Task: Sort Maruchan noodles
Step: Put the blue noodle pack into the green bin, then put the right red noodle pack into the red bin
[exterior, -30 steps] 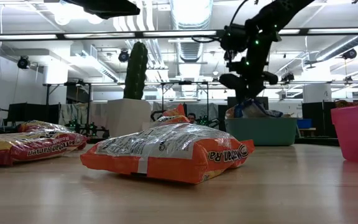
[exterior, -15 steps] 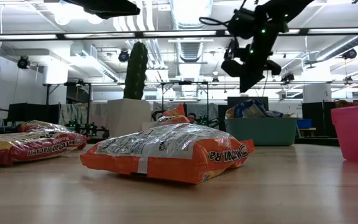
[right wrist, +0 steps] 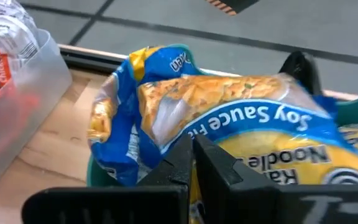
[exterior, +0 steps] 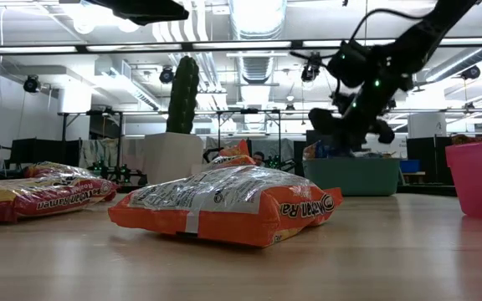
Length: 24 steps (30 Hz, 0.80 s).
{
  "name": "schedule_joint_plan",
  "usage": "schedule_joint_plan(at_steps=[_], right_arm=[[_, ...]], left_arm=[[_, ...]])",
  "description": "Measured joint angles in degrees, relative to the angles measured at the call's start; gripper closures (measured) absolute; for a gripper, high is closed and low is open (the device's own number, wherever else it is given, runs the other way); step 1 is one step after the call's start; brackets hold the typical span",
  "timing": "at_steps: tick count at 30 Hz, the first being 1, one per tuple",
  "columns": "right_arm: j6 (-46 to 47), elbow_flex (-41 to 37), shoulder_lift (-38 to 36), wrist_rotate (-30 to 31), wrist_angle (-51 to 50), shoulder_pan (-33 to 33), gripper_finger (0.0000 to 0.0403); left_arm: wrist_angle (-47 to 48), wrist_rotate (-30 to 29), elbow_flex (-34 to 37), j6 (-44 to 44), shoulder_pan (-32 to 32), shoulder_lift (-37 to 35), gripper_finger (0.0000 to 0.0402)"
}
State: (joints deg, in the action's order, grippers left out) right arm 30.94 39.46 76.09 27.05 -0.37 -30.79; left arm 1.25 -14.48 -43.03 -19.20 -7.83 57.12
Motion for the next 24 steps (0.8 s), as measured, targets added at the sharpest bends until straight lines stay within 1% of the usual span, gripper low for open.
schedule_joint_plan(at_steps=[2, 5, 8, 11, 15, 19, 22, 24], right_arm=[[0.79, -1.26, 1.61, 0.12, 4.06, 0.00, 0.0392], [1.02, -1.64, 4.10, 0.31, 7.13, 0.00, 0.0392], [0.68, -1.31, 5.58, 0.41, 7.26, 0.00, 0.0392], [-0.12, -0.74, 4.77, -0.09, 6.43, 0.02, 0.0392], [-1.39, -0.37, 0.28, -0.26, 6.10, 0.48, 0.0392], [-1.56, -0.35, -5.89, -0.34, 1.53, 2.13, 0.0392], [-2.20, -0.36, -10.48, -0.52, -1.65, 5.69, 0.0392], [-4.22, -0.67, -12.92, -0.51, -2.28, 9.15, 0.0392]], left_arm=[[-0.21, 0.00, 0.00, 0.00, 0.02, 0.00, 0.0274], [-0.46, 0.00, 0.00, 0.00, 0.02, 0.00, 0.0274], [-0.58, 0.00, 0.00, 0.02, 0.02, 0.00, 0.0274], [-0.56, 0.00, 0.00, 0.19, 0.02, 0.00, 0.0274], [-0.49, 0.00, 0.00, 0.40, 0.04, 0.02, 0.0274], [-0.32, 0.00, 0.00, 0.88, 0.06, 0.02, 0.0274], [-0.14, 0.00, 0.00, 3.15, 0.06, 0.01, 0.0274], [0.88, 0.02, 0.00, 6.99, 0.06, 0.02, 0.0274]])
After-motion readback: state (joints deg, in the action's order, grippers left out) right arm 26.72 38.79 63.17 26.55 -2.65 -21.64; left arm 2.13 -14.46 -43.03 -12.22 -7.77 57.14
